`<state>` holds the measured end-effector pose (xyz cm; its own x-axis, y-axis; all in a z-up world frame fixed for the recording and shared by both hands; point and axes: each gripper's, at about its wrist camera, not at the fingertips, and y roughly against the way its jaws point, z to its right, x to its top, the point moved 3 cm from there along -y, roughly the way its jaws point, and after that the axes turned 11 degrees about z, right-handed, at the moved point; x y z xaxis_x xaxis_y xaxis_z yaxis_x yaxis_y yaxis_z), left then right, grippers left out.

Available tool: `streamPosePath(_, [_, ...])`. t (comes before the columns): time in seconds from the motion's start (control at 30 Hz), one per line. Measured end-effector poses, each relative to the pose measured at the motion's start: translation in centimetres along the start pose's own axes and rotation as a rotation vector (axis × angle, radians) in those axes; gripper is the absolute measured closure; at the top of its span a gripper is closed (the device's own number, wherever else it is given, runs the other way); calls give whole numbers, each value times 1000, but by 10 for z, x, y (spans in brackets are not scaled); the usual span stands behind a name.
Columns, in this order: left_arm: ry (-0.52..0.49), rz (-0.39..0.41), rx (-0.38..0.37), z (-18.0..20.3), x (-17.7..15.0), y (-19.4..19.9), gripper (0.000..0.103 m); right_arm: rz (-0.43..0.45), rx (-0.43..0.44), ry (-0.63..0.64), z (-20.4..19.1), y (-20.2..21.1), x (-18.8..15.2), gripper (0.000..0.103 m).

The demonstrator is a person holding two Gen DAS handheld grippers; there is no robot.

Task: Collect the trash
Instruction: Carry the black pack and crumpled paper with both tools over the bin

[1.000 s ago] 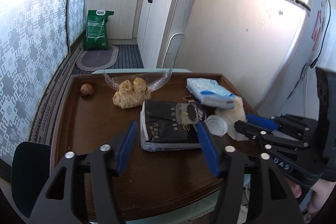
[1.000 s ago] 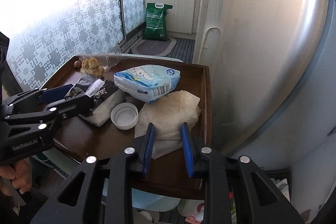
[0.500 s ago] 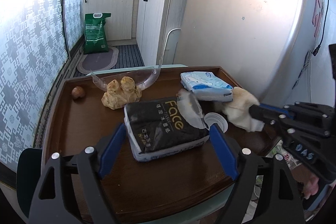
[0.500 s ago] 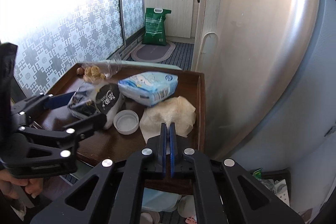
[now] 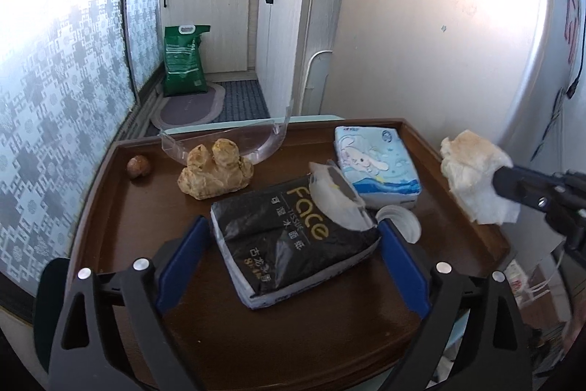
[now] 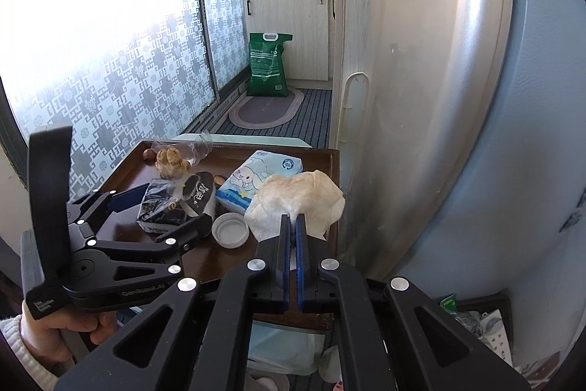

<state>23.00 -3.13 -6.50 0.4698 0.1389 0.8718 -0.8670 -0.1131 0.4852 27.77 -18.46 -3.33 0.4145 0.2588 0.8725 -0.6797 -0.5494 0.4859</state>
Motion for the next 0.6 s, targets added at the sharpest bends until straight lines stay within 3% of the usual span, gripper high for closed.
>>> streamPosePath(0.17, [-31,-10,64,-6,-3,-2,9,28,18,-17,-2,8,8,101])
streamPosePath(0.27, [-23,-7,73,-13,-2,1,19,51,34,-18,-8,14,15,101])
streamPosePath(0.6, [37,6,-3,-31,-2,14,26,94,132,-4,-41,22,31,101])
